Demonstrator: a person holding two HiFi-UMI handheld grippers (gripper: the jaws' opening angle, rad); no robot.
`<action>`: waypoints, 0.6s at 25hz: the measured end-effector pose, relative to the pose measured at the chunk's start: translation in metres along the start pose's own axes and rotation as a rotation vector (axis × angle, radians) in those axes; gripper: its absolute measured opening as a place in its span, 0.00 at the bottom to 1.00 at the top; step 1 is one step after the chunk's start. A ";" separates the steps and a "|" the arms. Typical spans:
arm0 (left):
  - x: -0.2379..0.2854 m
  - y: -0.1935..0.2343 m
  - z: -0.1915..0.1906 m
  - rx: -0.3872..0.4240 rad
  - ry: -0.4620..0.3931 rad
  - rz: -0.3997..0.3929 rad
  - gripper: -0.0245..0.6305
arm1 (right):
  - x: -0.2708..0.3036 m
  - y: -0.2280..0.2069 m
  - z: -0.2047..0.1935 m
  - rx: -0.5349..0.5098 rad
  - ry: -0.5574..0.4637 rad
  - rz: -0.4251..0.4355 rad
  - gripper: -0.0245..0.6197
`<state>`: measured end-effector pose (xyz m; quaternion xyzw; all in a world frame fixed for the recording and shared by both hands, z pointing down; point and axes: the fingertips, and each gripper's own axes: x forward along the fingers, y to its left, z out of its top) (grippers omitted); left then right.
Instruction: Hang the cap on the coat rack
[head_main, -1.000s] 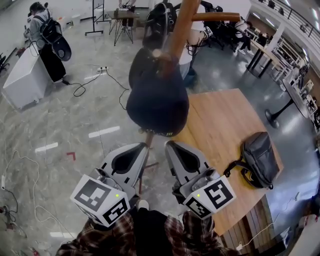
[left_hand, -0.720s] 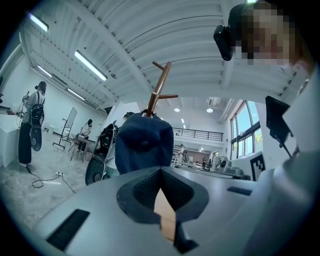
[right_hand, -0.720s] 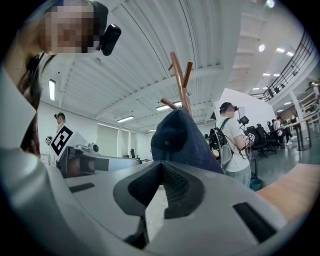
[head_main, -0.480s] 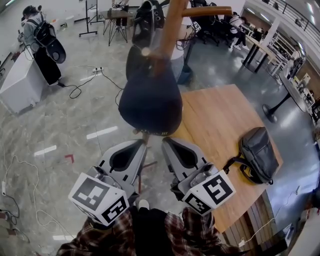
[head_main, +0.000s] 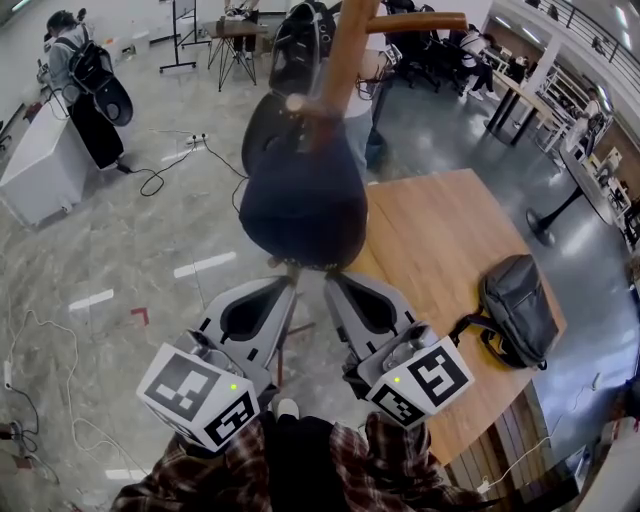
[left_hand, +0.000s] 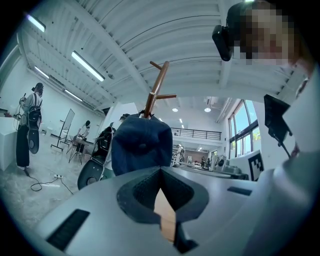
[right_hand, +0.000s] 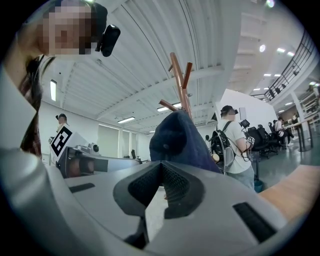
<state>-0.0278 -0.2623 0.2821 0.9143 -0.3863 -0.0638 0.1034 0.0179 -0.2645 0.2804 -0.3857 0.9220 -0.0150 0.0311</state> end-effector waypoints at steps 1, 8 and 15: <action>0.001 0.000 -0.001 0.001 -0.001 0.000 0.05 | 0.000 -0.001 -0.001 -0.001 -0.001 0.001 0.05; -0.005 0.000 -0.002 -0.003 -0.005 0.001 0.05 | -0.003 0.004 -0.001 0.003 -0.006 -0.002 0.05; -0.006 0.001 0.001 -0.009 -0.001 -0.001 0.05 | -0.003 0.005 0.002 0.006 -0.003 -0.006 0.05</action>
